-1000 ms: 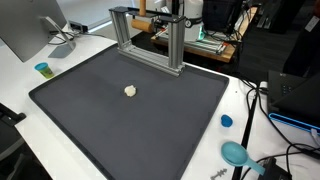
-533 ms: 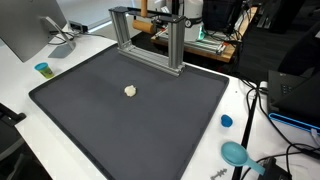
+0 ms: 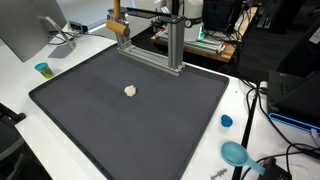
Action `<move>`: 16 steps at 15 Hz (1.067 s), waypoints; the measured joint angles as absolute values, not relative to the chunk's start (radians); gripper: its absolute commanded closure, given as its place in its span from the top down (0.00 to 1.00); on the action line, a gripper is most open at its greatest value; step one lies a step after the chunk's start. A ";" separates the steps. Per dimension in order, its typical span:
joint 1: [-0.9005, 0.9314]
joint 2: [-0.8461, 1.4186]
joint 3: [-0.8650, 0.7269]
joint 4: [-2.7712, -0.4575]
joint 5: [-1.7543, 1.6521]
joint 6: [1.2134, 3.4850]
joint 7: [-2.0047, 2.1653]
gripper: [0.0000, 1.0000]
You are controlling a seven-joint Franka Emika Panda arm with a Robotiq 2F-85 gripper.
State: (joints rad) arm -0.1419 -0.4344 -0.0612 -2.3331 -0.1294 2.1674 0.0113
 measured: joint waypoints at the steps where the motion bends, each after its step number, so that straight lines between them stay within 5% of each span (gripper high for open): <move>1: -0.133 -0.385 -0.090 -2.294 -0.118 2.196 -0.038 0.46; 4: -0.123 -0.312 -0.118 -2.238 -0.111 2.210 -0.079 0.46; 5: -0.119 -0.310 -0.118 -2.235 -0.111 2.210 -0.079 0.21; 16: -0.037 -0.300 0.020 -2.285 -0.076 2.160 0.201 0.21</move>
